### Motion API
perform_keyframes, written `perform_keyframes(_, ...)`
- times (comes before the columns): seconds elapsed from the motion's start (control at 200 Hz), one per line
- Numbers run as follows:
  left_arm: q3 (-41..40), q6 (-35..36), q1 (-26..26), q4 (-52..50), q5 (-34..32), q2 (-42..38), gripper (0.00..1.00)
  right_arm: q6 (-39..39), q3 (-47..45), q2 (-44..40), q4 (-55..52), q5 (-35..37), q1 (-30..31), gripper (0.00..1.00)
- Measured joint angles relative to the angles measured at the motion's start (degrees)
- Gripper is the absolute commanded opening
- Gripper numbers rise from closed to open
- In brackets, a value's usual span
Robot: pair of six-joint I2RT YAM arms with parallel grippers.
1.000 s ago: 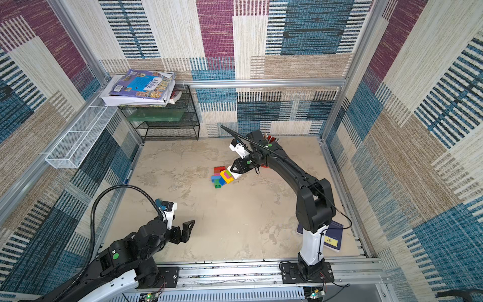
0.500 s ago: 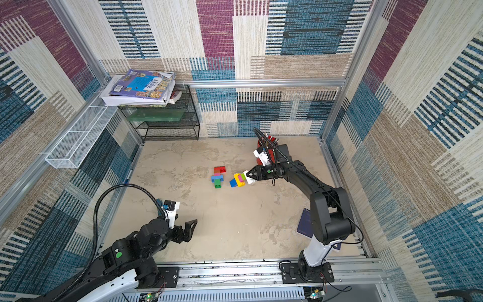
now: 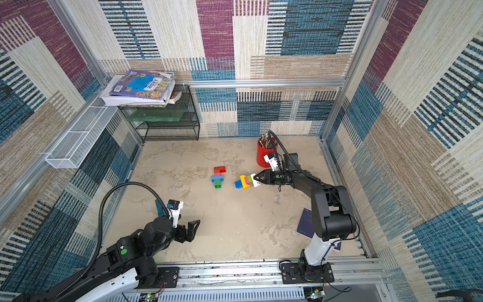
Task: Assemble the letter f with lego
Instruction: Place the lego brick at the center of the board.
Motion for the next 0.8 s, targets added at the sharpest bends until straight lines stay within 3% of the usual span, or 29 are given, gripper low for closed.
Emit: perform_keyframes(0.801,-0.28,-0.74,0.00,0.07,0.00,0.02,0.99,4.46,-1.51,8.11,9.77,-4.79,-1.66,0.25)
